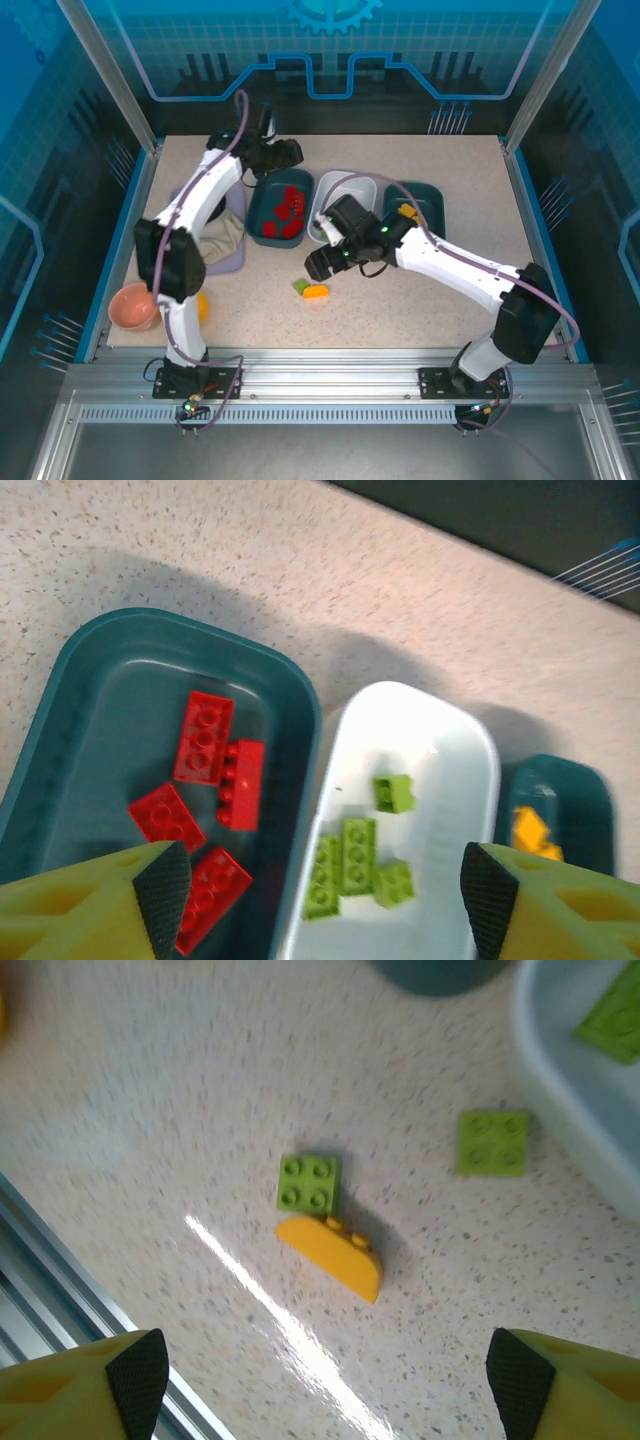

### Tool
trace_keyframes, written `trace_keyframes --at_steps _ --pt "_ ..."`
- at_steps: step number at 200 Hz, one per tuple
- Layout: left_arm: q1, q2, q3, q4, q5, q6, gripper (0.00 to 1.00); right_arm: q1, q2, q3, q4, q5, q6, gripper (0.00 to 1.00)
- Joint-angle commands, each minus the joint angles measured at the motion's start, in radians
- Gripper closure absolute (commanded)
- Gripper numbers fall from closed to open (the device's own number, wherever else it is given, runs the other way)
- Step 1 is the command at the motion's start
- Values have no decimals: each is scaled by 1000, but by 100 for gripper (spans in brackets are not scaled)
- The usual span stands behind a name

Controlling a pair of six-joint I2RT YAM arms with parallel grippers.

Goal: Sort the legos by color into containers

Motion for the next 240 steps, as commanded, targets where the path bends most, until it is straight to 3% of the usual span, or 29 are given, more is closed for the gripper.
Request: trace_keyframes --at_steps 1,26,57,103,138,171,214,240 --pt "-2 -156 -197 34 51 -128 24 54 65 8 -77 61 -202 13" --pt "-5 -398 -467 65 95 -234 22 79 131 27 -90 70 -310 11" --pt "-24 -693 -742 -24 73 -330 17 108 214 75 -102 102 -395 10" --pt "-24 -1032 -935 -183 42 -405 14 115 343 141 -95 186 -448 11" --pt "-25 -1118 -965 -231 33 -438 15 115 429 201 -104 208 -467 13" --pt "-25 -1116 -966 -238 44 -440 16 100 488 257 -121 197 -449 22" --pt "-25 -1112 -966 -233 49 -428 16 98 507 271 -142 179 -423 45" --pt "-27 -1104 -971 -218 60 -425 17 93 491 249 -150 175 -406 52"
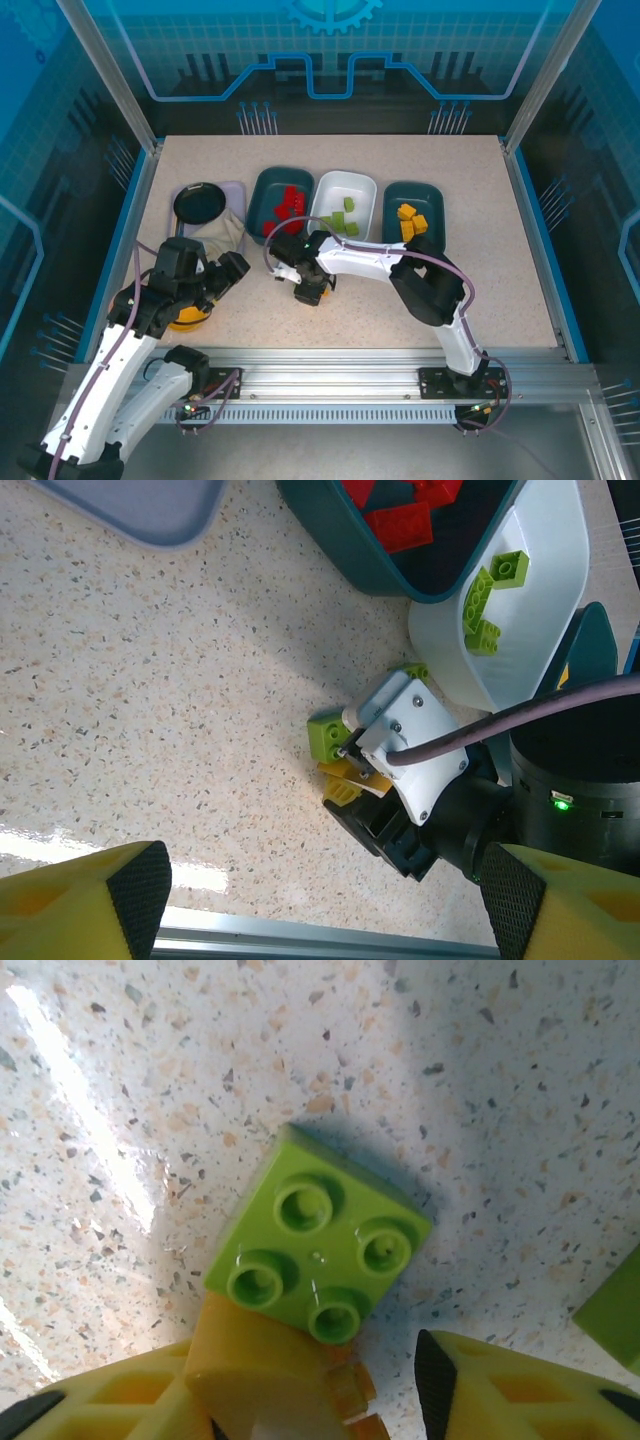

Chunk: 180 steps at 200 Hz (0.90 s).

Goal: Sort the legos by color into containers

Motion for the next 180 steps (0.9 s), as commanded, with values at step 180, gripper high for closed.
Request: trace_keyframes --at_steps 180 --pt "-246 445 123 396 105 29 17 -692 -370 -83 -16 -143 448 80"
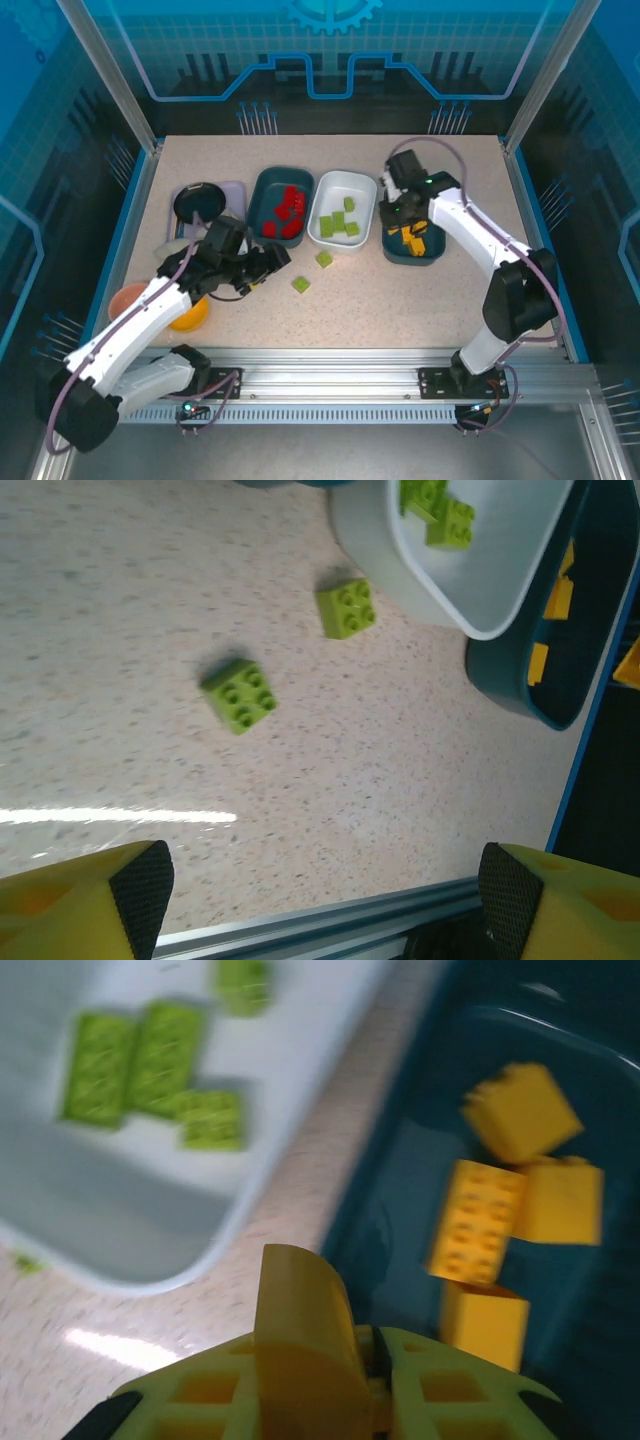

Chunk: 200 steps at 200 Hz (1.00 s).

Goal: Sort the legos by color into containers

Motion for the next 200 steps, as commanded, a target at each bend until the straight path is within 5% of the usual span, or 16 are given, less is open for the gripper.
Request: trace_keyframes --at_steps 1,107,137,169,200 --pt "-48 81 94 92 18 22 17 -61 69 46 -4 -77 73 80" --pt "-135 246 214 122 0 34 18 -158 293 35 60 -205 75 71" --pt "-135 236 220 101 -17 36 18 -162 291 38 54 -204 88 54" --pt "-136 169 245 -49 -158 49 19 -132 186 38 40 -144 73 38" --pt "-136 77 253 -225 -321 76 19 -11 43 4 27 -21 97 35"
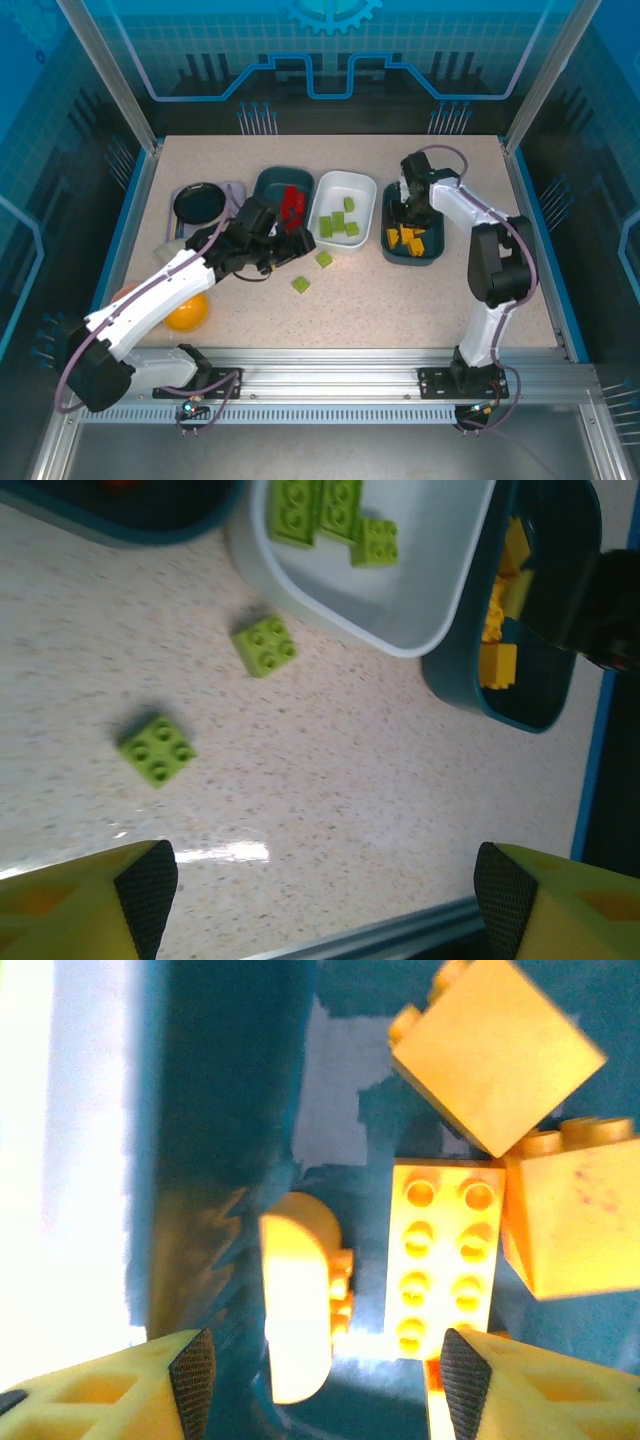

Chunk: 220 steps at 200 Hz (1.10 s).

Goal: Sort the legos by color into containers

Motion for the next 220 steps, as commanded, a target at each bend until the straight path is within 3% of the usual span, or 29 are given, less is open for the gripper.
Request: trace_keyframes --at_steps 1,29,58,95,125,168,220 --pt "-7 -92 33 -187 -170 41 19 107 -158 -19 -25 100 26 35" --pt "-6 -206 -28 -249 -239 35 19 301 -260 -113 10 215 183 28" --pt "-7 -336 -108 -296 -275 14 19 501 -275 -170 93 256 372 22" --pt "-9 -458 -177 -361 -277 -12 19 683 -100 -71 109 220 329 22" --pt "-8 -554 -216 -382 -251 -39 19 747 70 45 48 188 231 21" --pt "-8 -717 -276 -448 -217 -109 18 763 226 159 -9 166 167 25" --pt "-8 -750 -278 -454 -209 -118 19 766 310 221 -44 171 123 45"
